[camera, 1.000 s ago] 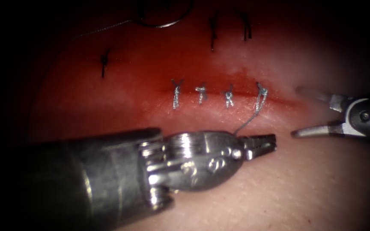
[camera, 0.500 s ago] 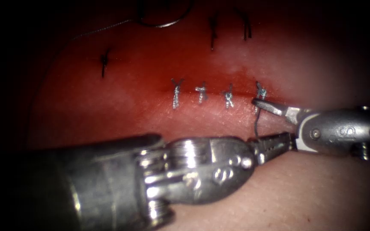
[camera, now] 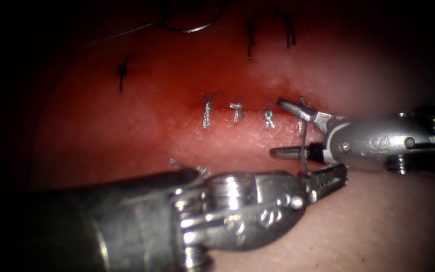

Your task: Wound Closure

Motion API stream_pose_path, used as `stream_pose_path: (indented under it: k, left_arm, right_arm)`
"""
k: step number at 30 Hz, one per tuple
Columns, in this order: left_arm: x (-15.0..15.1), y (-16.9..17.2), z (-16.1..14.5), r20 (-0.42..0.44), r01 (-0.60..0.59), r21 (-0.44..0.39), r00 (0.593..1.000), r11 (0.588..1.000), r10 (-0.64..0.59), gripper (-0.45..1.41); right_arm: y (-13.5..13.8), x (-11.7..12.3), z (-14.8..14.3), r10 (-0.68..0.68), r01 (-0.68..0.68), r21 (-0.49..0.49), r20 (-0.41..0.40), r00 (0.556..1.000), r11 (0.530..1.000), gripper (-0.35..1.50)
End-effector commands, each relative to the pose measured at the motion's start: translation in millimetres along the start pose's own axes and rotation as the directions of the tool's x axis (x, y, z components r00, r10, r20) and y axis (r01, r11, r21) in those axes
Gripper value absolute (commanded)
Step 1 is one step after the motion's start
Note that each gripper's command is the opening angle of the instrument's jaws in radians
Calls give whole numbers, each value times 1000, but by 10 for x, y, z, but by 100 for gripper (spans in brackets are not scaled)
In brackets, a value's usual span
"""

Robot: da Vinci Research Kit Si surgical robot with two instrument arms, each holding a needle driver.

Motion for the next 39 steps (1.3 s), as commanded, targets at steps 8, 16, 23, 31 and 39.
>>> stream_pose_path:
  k: [8, 16, 23, 31, 39]
  left_arm:
    - [7, 0, 6, -10, -2, -6, 1000, 1000, 2, -45]
    - [7, 3, 9, -10, -5, -11, 1000, 1000, 5, -45]
    - [6, 5, 11, -7, -7, -18, 1000, 1000, 7, -45]
    - [10, 9, 10, -7, -15, -22, 1000, 1000, 15, -45]
    - [16, 17, 1, -5, -21, -33, 1000, 999, 21, -45]
  right_arm:
    - [-3, 6, 21, -2, 2, -11, -3, 1000, 1000, 114]
    - [-4, 10, 23, -11, 10, -21, -9, 1000, 1000, 114]
    - [-4, 15, 21, -12, 12, -33, -21, 1000, 999, 114]
    - [-7, 10, 25, -105, 104, -53, -10, 994, 993, -35]
    - [0, 4, 27, -157, 158, -41, 19, 987, 987, -35]
